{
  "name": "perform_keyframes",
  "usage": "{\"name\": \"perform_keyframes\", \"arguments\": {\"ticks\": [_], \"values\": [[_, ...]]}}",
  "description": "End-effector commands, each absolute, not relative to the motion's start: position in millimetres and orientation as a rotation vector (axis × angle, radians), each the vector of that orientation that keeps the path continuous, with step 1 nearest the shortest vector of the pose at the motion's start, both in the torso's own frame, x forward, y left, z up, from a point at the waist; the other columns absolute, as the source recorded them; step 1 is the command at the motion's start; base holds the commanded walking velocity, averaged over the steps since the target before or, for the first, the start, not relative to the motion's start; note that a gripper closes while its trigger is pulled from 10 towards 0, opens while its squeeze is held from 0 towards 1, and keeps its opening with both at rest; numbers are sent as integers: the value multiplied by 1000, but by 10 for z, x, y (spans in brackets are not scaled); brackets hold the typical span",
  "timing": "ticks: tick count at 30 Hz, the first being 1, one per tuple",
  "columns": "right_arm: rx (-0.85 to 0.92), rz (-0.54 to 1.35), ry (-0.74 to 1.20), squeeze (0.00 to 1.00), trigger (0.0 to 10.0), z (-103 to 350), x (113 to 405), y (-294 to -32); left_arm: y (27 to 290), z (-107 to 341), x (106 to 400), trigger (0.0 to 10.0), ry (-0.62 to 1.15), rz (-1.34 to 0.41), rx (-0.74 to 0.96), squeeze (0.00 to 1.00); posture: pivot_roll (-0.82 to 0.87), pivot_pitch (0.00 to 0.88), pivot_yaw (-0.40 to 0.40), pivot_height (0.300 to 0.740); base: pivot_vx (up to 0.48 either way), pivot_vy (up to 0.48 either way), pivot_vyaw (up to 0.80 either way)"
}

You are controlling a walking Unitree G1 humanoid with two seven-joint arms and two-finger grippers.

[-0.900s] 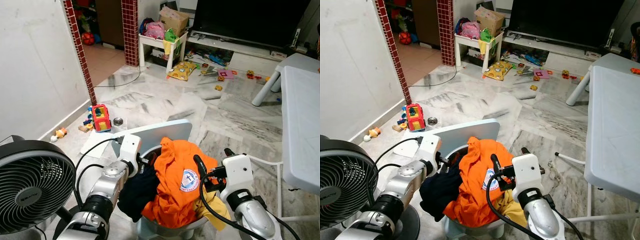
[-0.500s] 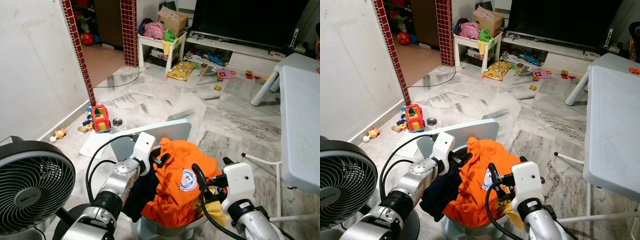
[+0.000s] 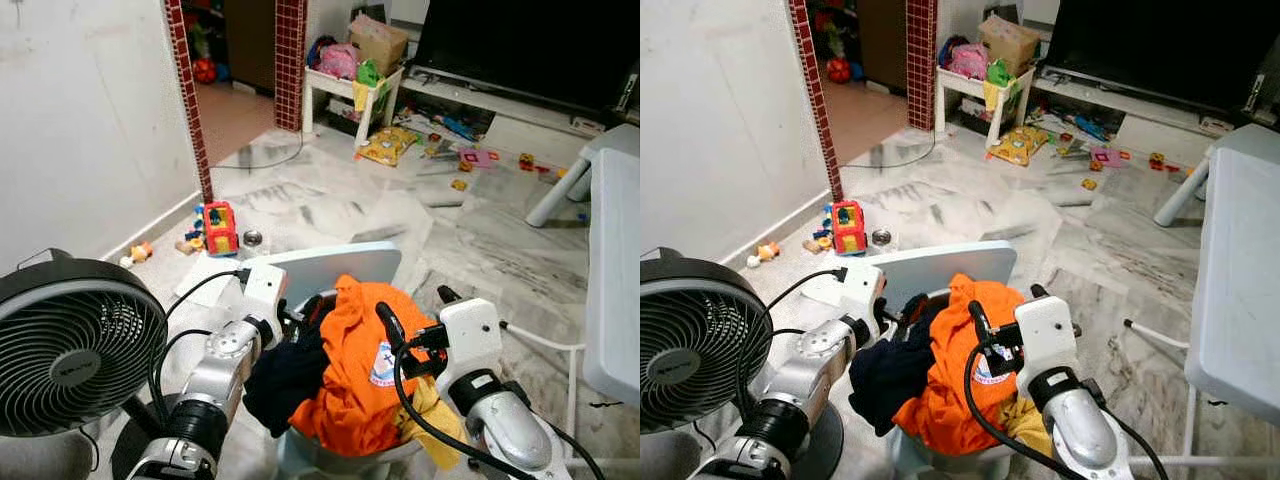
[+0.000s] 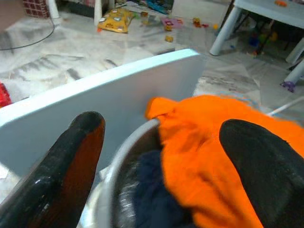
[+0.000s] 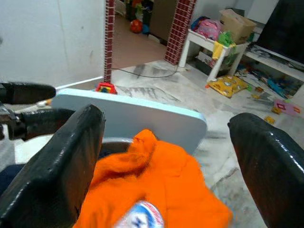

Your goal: Hang hanger

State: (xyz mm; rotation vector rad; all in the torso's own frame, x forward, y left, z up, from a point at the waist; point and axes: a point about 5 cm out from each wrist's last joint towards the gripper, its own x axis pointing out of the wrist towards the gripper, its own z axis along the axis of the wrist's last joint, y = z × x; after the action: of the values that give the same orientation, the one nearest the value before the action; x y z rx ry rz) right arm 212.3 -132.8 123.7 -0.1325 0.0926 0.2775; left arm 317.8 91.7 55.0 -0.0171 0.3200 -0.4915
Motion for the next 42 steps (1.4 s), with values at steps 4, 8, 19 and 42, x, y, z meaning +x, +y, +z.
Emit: {"name": "perform_keyframes", "arguments": {"ticks": [4,8,19,42], "values": [[-146,263,89,0,10000,1226,2150,-1376,844,648,3262,10000,295,-502,-12,0,-9,0,-71,740,0,-329,481],[-147,256,92,0,10000,1215,2124,-1386,825,664,3271,10000,293,-503,-23,0,-15,0,-67,740,0,-85,102],[-153,250,88,0,10000,1210,2135,-1412,819,667,3289,10000,287,-487,-24,0,-12,0,-71,740,0,0,0],[-123,211,174,0,10000,1296,1777,-1383,679,429,3268,10000,509,-643,118,0,-125,0,-77,740,0,0,0]]}}
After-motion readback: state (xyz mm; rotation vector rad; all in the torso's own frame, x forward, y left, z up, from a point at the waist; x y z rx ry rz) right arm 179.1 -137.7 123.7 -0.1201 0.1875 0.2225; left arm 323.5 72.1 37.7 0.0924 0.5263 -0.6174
